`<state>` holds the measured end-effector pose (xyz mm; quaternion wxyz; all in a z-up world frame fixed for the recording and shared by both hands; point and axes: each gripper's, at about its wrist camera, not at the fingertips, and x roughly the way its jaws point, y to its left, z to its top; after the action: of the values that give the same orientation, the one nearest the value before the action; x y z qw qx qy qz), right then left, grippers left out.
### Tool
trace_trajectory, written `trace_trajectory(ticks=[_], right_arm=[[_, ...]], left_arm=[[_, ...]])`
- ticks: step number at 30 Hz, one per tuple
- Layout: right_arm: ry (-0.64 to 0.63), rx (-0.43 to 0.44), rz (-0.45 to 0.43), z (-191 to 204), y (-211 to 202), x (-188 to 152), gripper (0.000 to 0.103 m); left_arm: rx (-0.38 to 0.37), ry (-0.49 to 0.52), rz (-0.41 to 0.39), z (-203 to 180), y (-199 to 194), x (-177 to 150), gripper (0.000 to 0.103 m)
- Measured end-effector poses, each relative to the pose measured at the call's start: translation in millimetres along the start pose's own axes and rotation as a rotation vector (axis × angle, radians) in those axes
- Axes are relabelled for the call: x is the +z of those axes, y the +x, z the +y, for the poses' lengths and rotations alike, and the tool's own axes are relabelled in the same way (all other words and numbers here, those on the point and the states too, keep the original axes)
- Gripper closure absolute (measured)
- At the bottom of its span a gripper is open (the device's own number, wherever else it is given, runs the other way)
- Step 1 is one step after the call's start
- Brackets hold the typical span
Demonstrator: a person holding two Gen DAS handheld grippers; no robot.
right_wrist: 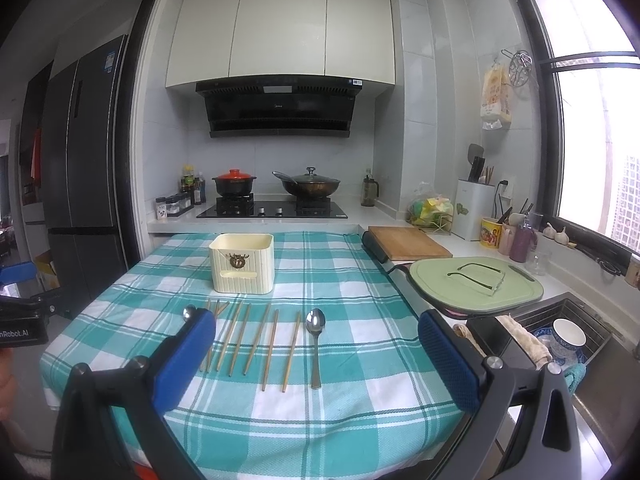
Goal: Organize utensils
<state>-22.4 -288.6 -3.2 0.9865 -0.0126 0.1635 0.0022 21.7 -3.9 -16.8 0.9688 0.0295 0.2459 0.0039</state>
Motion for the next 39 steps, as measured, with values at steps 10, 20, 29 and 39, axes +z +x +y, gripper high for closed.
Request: trace_trajectory(ticks=[10,20,29,39], right_arm=[[-0.007,0.005,0.006,6,1,0,0.0],[-0.012,0.005,0.015,8,3,2,0.0],[-0.021,0.009,0.021,11,5,4,0.0],[-0.025,0.007,0.03,10,7,3,0.0]], left_arm=[[0.003,-0.002,0.005,2,0,0,0.0],[0.007,-0.005,0.016,6,4,1,0.0],[0.005,-0.01,0.027,6,8,1,0.0],[0.004,-0.016,0.036,7,11,1,0.0]])
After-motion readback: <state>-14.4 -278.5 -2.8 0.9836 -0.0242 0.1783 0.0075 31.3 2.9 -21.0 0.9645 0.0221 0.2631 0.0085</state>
